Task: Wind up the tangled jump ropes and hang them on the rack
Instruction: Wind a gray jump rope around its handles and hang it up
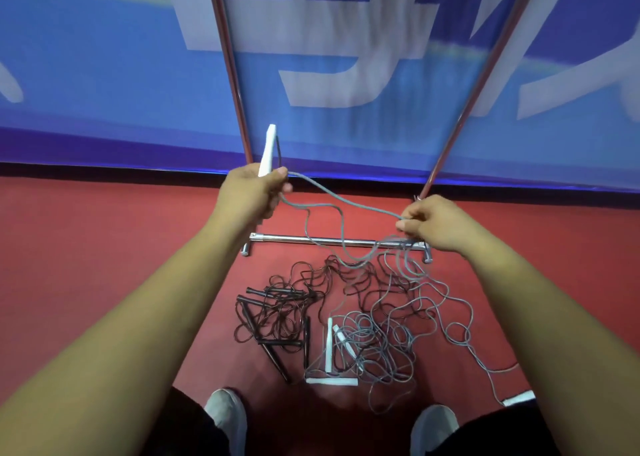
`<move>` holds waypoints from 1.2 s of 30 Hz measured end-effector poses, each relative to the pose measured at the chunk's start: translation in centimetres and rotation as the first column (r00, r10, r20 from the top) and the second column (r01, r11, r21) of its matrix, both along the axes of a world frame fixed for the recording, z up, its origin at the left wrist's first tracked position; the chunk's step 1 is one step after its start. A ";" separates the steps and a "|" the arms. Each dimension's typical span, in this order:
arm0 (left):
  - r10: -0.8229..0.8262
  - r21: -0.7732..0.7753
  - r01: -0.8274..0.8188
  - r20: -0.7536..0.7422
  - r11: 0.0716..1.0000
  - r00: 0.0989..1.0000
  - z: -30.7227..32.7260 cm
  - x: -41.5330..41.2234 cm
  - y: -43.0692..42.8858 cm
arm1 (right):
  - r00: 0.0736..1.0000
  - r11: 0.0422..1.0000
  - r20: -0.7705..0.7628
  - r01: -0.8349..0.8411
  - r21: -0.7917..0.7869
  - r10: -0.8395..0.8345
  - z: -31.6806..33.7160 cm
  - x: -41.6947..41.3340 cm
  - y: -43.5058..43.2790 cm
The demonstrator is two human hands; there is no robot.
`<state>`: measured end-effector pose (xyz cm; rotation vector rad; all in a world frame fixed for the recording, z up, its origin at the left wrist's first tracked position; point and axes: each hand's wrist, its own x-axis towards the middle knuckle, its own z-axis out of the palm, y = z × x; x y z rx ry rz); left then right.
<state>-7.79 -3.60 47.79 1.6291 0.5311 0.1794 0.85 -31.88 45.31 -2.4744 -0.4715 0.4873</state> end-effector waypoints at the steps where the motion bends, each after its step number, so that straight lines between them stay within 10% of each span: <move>1: -0.005 0.075 0.006 -0.015 0.997 1.000 0.1 -0.1 -0.1 | 1.000 0.999 0.001 0.003 0.047 -0.003 0.2 -0.2 0.0; 12: -0.584 0.113 0.591 -0.090 0.799 0.807 0.6 -1.4 -3.8 | 0.986 0.902 -0.070 -0.109 0.419 0.152 3.7 -3.9 5.1; 18: -0.414 -0.145 0.417 0.048 0.898 0.909 0.0 -0.7 -3.1 | 0.938 0.939 -0.219 -0.202 0.279 0.267 1.2 -1.9 3.3; 25: -0.107 -0.650 0.178 0.148 0.739 0.983 0.2 0.3 -0.4 | 0.978 0.993 -0.172 -0.116 0.022 0.118 -0.7 0.2 -0.5; 30: 0.027 0.130 -0.017 -0.081 0.991 0.996 -0.9 0.1 1.1 | 1.000 0.946 0.000 0.013 0.324 -0.013 1.0 -0.3 0.3; 36: -0.366 -0.064 0.370 0.064 0.927 0.928 0.2 -1.1 -2.4 | 0.976 0.915 -0.107 -0.135 0.381 0.189 2.9 -2.8 3.9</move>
